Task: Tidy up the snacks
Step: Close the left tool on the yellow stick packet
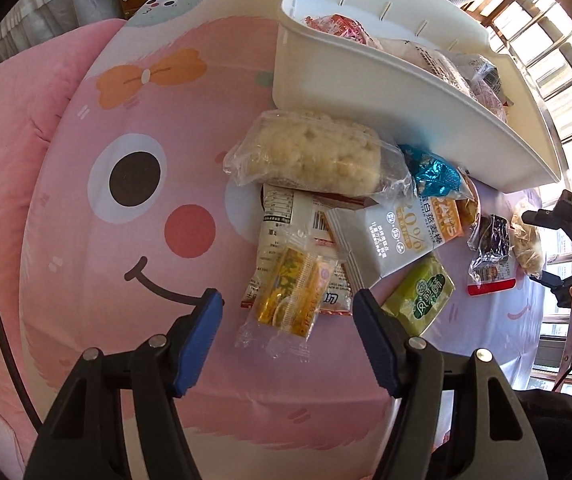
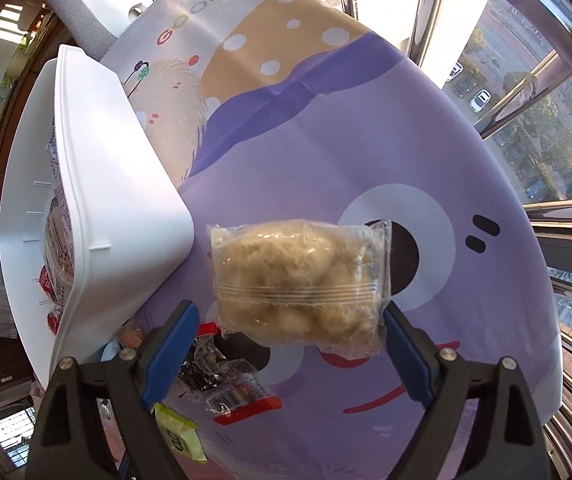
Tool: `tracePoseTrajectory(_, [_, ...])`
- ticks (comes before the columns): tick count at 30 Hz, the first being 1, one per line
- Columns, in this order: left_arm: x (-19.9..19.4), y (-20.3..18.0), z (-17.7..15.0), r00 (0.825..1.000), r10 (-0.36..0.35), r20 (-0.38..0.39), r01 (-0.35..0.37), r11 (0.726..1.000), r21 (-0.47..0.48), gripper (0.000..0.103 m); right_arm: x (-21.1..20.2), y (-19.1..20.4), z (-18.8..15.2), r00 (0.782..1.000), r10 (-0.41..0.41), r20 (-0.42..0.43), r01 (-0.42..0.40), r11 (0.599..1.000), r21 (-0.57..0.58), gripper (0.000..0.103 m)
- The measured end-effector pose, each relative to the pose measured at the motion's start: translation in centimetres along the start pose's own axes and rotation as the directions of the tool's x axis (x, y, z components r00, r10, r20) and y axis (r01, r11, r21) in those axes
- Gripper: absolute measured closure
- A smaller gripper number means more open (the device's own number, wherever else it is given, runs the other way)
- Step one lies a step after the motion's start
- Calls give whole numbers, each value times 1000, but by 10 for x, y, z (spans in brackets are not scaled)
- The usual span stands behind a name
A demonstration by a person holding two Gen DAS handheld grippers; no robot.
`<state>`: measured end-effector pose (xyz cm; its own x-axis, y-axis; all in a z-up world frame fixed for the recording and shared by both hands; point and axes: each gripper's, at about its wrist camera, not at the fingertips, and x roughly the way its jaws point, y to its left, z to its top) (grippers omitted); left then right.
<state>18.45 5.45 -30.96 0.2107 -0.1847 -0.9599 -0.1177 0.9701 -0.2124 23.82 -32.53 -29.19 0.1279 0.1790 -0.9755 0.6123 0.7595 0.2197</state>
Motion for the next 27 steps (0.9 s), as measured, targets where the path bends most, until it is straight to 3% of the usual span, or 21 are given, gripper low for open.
tracePoseTrajectory(13, [13, 6, 5, 1000, -18, -23, 17, 1000, -8, 60, 7, 20, -1, 992, -121, 41, 121, 993, 10, 14])
tracePoseTrajectory(17, [11, 11, 6, 1000, -22, -17, 21, 1000, -15, 69, 5, 24, -1, 990, -133, 56, 133, 991, 12, 22])
tracePoseTrajectory(27, [8, 16, 4, 1000, -25, 2, 25, 999, -34, 78, 0, 24, -4, 990, -123, 68, 123, 992, 4, 33])
